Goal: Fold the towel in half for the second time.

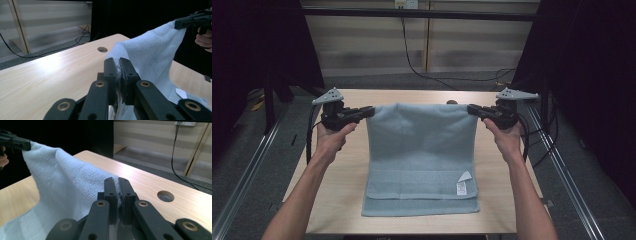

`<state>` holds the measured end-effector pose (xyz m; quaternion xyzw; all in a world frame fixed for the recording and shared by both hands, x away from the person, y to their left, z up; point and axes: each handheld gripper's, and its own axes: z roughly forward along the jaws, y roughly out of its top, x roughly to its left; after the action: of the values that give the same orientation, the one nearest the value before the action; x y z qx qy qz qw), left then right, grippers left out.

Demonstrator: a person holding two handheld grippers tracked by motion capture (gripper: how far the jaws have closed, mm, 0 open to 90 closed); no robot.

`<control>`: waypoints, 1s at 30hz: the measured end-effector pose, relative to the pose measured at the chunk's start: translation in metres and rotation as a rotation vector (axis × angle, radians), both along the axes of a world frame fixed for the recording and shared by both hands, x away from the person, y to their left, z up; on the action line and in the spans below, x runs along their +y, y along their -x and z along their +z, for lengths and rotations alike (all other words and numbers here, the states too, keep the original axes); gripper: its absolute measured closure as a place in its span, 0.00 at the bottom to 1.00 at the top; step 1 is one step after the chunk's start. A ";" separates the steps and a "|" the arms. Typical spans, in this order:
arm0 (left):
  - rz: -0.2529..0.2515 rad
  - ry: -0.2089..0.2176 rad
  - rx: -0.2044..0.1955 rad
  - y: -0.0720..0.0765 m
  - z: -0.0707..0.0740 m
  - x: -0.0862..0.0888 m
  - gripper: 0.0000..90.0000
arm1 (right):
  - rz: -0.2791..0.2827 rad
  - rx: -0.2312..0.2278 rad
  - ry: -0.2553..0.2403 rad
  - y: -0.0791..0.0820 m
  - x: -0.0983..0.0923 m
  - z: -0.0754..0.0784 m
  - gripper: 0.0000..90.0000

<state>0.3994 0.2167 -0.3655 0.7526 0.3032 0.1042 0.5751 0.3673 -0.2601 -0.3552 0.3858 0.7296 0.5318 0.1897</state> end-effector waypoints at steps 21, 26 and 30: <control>-0.174 -0.042 0.130 0.111 -0.082 0.022 0.88 | 0.157 0.108 0.072 0.122 -0.001 -0.069 0.92; -0.121 0.003 0.125 0.117 -0.076 0.033 0.62 | 0.128 0.089 0.004 0.144 -0.010 -0.075 0.70; 0.015 0.009 0.120 0.106 -0.080 0.049 0.48 | 0.045 0.075 -0.022 0.147 -0.023 -0.080 0.61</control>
<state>0.2932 0.2660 -0.4458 0.7528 0.3432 0.0618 0.5582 0.2201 -0.2831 -0.4348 0.3911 0.7390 0.5289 0.1459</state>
